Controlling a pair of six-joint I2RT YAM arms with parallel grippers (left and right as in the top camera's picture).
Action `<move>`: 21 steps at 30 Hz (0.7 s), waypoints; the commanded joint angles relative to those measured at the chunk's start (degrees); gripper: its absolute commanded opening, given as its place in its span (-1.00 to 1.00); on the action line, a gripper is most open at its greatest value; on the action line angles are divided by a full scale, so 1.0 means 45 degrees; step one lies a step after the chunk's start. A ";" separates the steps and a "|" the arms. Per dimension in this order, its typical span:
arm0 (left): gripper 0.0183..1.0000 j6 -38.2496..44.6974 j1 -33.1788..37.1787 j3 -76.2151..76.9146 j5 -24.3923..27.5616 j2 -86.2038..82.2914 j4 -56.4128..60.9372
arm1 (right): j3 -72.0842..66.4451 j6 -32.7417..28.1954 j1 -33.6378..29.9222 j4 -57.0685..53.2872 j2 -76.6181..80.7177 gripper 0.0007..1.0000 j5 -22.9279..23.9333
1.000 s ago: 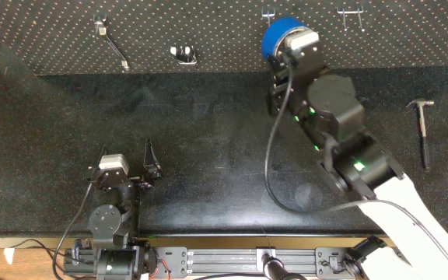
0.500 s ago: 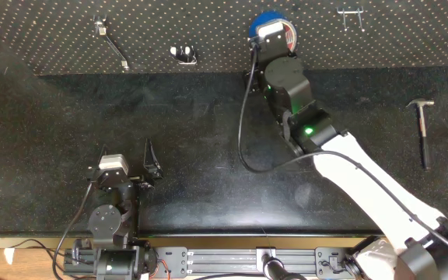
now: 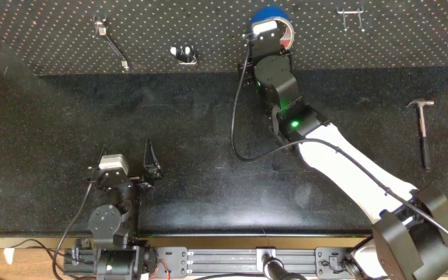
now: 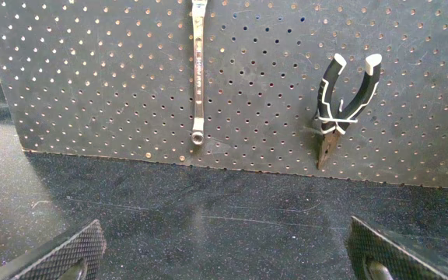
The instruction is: Place Tools Onto Pegboard
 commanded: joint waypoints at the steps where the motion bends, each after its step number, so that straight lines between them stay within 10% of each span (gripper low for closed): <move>1: 0.99 0.0029 -0.0063 -0.0029 0.0131 -0.0117 -0.0092 | 0.0005 -0.0374 0.0019 0.0228 0.0185 -0.85 0.0335; 21: 0.99 0.0029 -0.0063 -0.0029 0.0131 -0.0117 -0.0092 | 0.0005 -0.0369 -0.0015 0.0865 0.0612 -0.68 0.0296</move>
